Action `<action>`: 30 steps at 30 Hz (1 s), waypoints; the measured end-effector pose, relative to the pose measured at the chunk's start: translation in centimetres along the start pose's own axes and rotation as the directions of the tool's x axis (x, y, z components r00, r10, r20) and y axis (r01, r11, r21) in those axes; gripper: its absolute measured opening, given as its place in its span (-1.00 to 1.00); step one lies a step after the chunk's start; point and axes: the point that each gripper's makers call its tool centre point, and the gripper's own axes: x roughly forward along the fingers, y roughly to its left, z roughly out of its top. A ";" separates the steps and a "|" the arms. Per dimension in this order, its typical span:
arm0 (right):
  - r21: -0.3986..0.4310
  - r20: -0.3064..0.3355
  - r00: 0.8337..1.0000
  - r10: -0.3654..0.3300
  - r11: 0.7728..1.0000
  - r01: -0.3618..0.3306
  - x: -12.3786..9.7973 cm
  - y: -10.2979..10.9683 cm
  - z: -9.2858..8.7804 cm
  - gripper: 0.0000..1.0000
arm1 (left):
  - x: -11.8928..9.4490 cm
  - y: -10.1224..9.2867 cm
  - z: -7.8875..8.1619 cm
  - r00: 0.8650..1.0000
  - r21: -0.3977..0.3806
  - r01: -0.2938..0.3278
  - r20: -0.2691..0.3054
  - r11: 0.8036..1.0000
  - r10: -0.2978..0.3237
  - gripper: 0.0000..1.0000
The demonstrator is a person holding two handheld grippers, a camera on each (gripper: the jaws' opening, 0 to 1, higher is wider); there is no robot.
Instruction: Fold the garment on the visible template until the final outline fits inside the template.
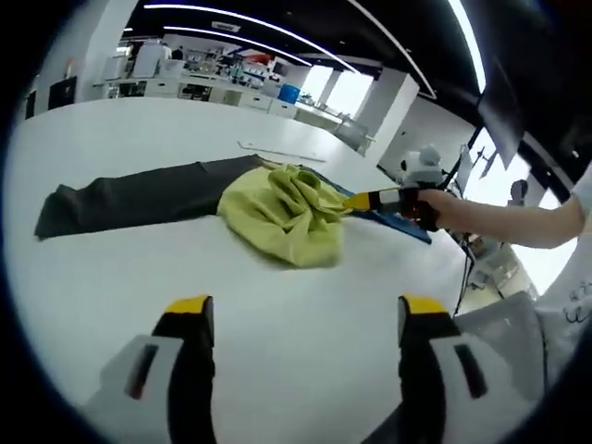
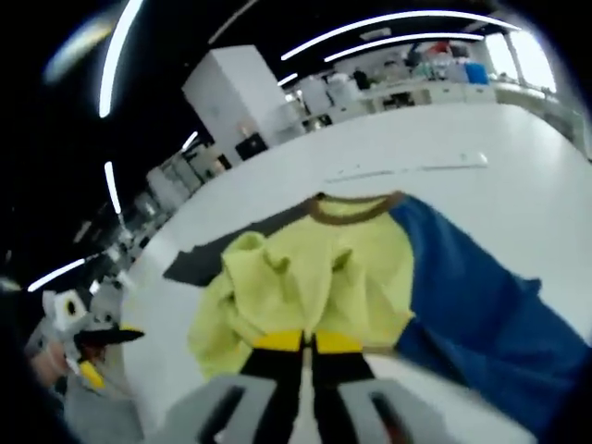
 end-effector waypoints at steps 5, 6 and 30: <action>0.005 0.030 0.999 0.015 1.000 -0.015 -1.0 0.8 1.0 -1.00 | 1.4 -1.6 -0.1 0.999 -0.007 0.038 -0.004 0.999 -0.038 0.53; 0.003 0.033 0.999 0.014 1.000 -0.014 -1.2 0.8 1.1 -1.00 | 1.6 -1.9 -0.2 0.999 -0.017 0.047 -0.005 0.999 -0.047 0.50; -0.017 0.083 0.996 0.017 1.000 -0.016 -2.8 0.2 2.9 -1.00 | 11.0 -7.6 -0.1 0.997 -0.225 0.071 0.013 0.972 -0.070 -0.18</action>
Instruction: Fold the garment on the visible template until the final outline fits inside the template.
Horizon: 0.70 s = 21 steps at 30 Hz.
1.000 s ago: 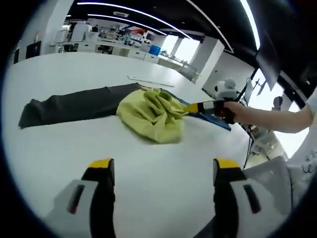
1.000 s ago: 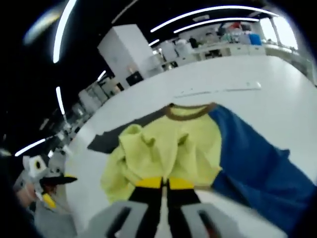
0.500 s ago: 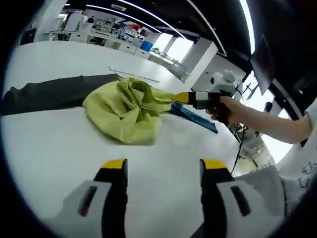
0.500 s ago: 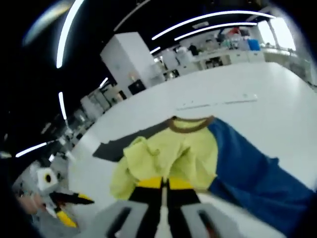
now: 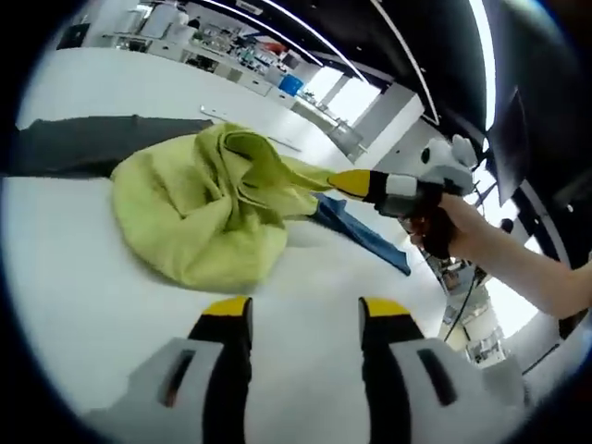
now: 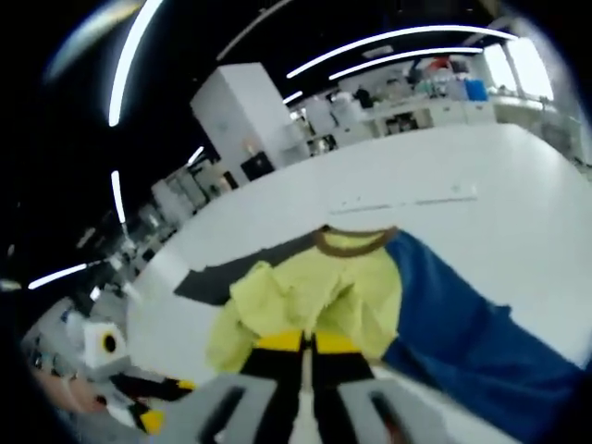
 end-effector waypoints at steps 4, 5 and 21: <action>0.004 0.007 1.000 0.000 1.000 0.000 -0.1 0.1 0.2 -1.00 | 0.7 0.0 -0.1 1.000 -0.026 -0.023 0.004 0.999 0.023 -0.15; 0.005 0.008 1.000 0.000 1.000 0.000 -0.2 0.0 0.3 -1.00 | 0.9 -0.1 -0.2 1.000 -0.029 -0.023 0.004 0.999 0.023 -0.14; 0.013 0.014 1.000 -0.004 1.000 0.003 -1.1 -0.2 0.0 -1.00 | 1.8 1.4 1.4 0.988 -0.075 -0.112 0.094 0.991 0.119 -0.36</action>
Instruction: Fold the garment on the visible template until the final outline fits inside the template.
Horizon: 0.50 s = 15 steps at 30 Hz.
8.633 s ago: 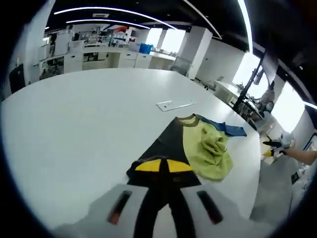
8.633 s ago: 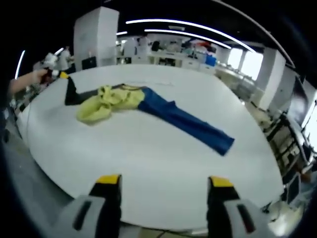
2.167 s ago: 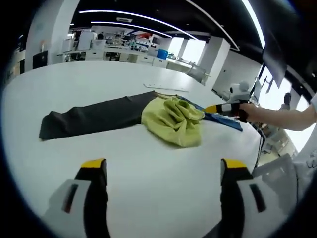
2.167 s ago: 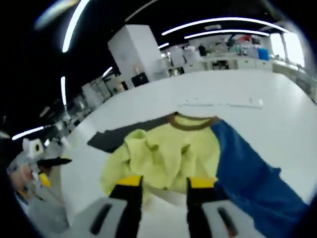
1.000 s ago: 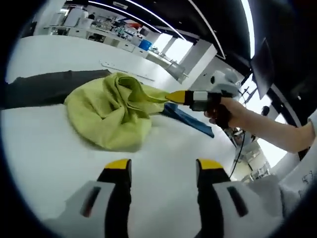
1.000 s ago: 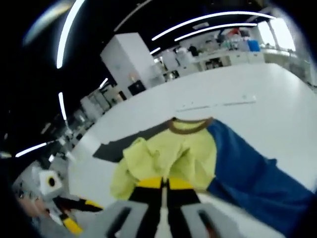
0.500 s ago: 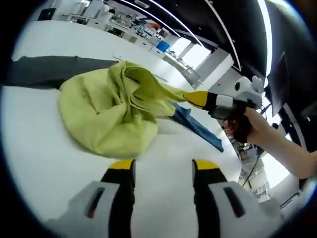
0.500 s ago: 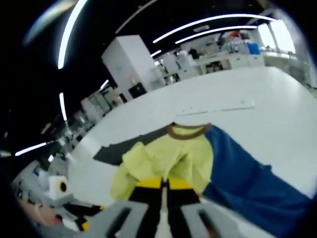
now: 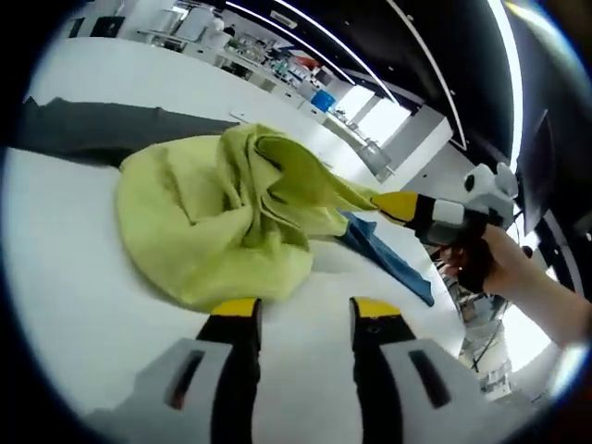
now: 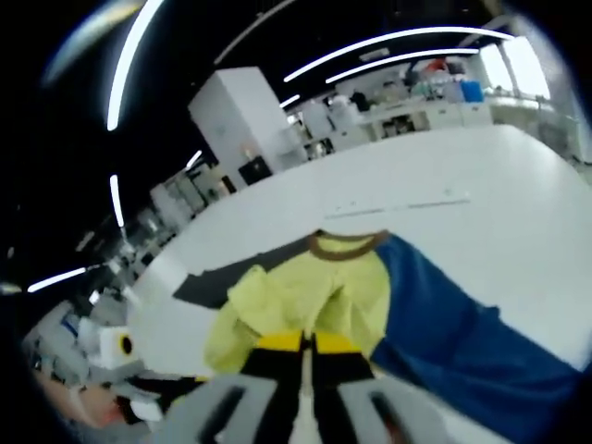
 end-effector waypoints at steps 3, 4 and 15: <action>0.004 -0.003 1.000 -0.003 1.000 0.003 0.0 0.0 -0.2 -1.00 | -0.1 0.6 0.9 0.999 -0.006 -0.022 0.031 1.000 0.022 -0.45; 0.007 -0.004 1.000 -0.003 1.000 0.003 0.0 0.0 -0.4 -1.00 | -0.2 0.8 1.2 0.999 -0.006 -0.025 0.042 1.000 0.025 -0.50; 0.017 -0.012 1.000 -0.004 1.000 0.004 0.0 -0.3 -0.8 -1.00 | 1.0 1.2 1.1 1.000 -0.027 -0.015 0.018 1.000 0.016 -0.77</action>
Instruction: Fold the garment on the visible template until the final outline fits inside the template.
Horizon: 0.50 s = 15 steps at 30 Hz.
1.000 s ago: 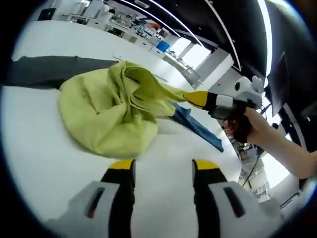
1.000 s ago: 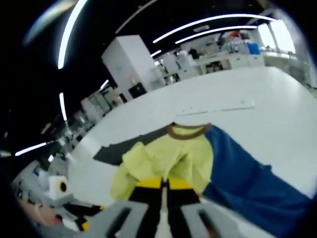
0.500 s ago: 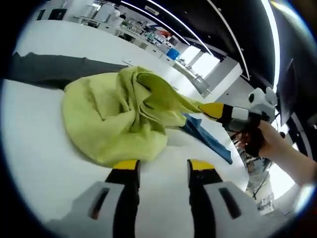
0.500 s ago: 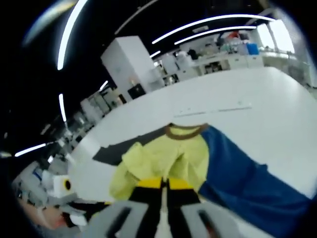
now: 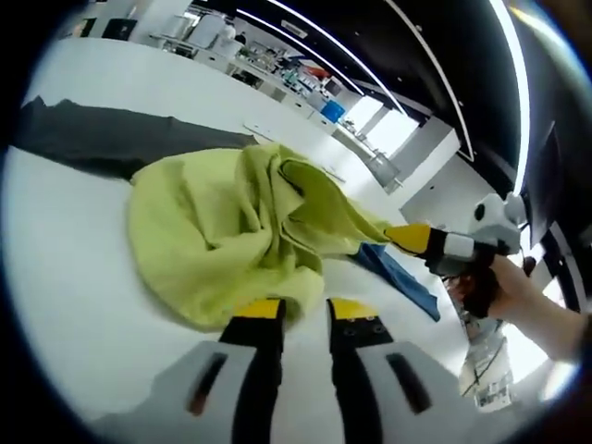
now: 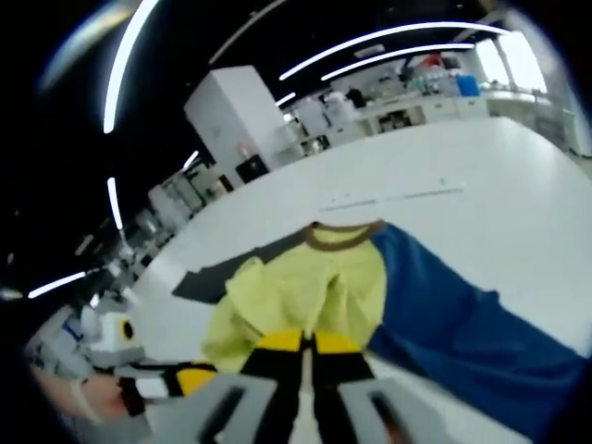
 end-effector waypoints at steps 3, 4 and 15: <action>0.001 0.000 1.000 0.000 1.000 0.000 0.0 0.1 -0.1 -1.00 | 0.1 -0.1 -0.2 1.000 -0.009 0.004 -0.009 1.000 -0.004 -0.93; 0.001 0.000 1.000 -0.001 1.000 0.001 0.0 0.0 -0.1 -1.00 | 0.1 0.0 -0.3 1.000 -0.010 0.005 -0.013 1.000 -0.005 -0.99; -0.004 -0.004 1.000 -0.005 1.000 0.005 -0.1 -0.3 -0.3 -1.00 | -1.1 0.6 0.0 0.999 0.011 0.025 -0.039 1.000 -0.025 -1.00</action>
